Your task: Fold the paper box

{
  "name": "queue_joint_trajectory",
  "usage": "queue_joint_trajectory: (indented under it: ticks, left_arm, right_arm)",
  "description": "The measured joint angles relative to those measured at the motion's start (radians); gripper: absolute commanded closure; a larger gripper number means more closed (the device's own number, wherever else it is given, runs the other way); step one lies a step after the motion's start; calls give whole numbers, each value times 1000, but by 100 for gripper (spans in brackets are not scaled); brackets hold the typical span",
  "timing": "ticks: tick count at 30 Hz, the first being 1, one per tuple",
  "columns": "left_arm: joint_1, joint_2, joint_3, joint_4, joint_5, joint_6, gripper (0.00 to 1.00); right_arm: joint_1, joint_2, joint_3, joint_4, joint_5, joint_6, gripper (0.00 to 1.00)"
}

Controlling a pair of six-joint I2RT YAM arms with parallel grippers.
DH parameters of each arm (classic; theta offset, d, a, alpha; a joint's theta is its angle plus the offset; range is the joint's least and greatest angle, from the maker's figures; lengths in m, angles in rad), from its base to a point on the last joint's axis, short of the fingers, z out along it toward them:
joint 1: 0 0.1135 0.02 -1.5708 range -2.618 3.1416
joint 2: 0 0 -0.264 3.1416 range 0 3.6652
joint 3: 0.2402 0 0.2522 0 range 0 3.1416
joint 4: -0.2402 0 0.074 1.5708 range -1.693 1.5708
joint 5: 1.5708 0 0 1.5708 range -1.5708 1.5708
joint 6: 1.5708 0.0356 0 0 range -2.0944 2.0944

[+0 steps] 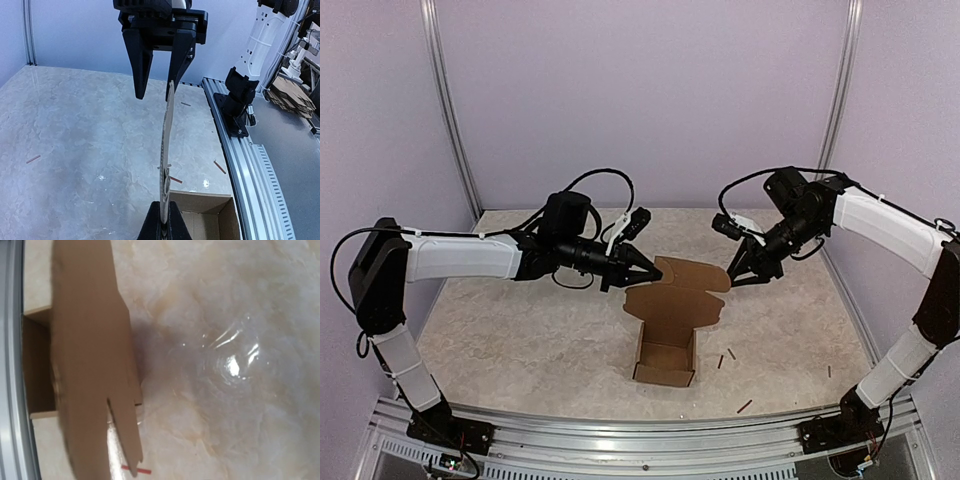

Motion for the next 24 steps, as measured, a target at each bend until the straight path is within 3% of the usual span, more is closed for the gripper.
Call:
queue_joint_trajectory:
  ticks: [15,24]
  left_arm:
    - [-10,25,3,18,-34,-37,100]
    - [-13,30,-5,27,-36,-39,100]
  right_arm:
    - [33,55,56,-37,-22,80,59]
    - [6,70,65,-33,87,119,53]
